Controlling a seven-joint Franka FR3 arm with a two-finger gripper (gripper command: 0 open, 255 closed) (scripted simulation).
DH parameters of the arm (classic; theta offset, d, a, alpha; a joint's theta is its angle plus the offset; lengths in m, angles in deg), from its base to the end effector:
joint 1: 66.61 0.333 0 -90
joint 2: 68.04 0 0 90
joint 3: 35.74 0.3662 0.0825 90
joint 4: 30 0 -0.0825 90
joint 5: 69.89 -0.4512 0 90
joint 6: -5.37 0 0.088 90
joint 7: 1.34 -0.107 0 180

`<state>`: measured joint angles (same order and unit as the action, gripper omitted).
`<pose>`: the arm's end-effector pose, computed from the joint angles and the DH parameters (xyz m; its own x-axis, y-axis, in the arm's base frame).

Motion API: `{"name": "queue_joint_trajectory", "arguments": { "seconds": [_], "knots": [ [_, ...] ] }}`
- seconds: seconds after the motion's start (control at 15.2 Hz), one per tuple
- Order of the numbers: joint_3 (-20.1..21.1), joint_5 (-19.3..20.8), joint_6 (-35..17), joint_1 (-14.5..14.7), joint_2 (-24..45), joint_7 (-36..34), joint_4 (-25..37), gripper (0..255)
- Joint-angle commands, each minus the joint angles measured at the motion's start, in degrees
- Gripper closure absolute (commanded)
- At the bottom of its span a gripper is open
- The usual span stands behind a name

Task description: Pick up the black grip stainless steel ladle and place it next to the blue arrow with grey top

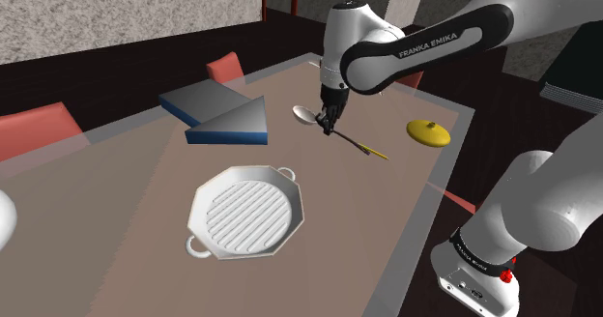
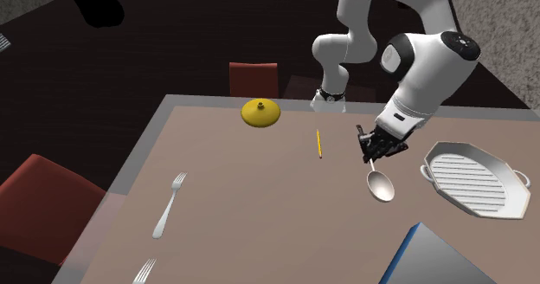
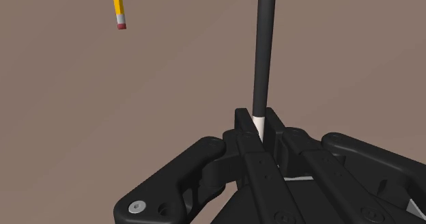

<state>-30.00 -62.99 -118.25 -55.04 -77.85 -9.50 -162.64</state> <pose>0.5095 0.1546 0.4267 0.9743 0.2239 0.0251 0.2197 -0.9687 0.1154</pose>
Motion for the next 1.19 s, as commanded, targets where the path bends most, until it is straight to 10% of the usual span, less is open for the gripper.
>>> {"name": "queue_joint_trajectory", "arguments": {
  "seconds": [0.0,1.12],
  "knots": [
    [0.1,0.2,-1.7,0.0,0.9,-0.3,-0.8,255],
    [0.1,1.7,-9.7,-0.3,5.3,-2.0,-4.5,255]
  ]
}}
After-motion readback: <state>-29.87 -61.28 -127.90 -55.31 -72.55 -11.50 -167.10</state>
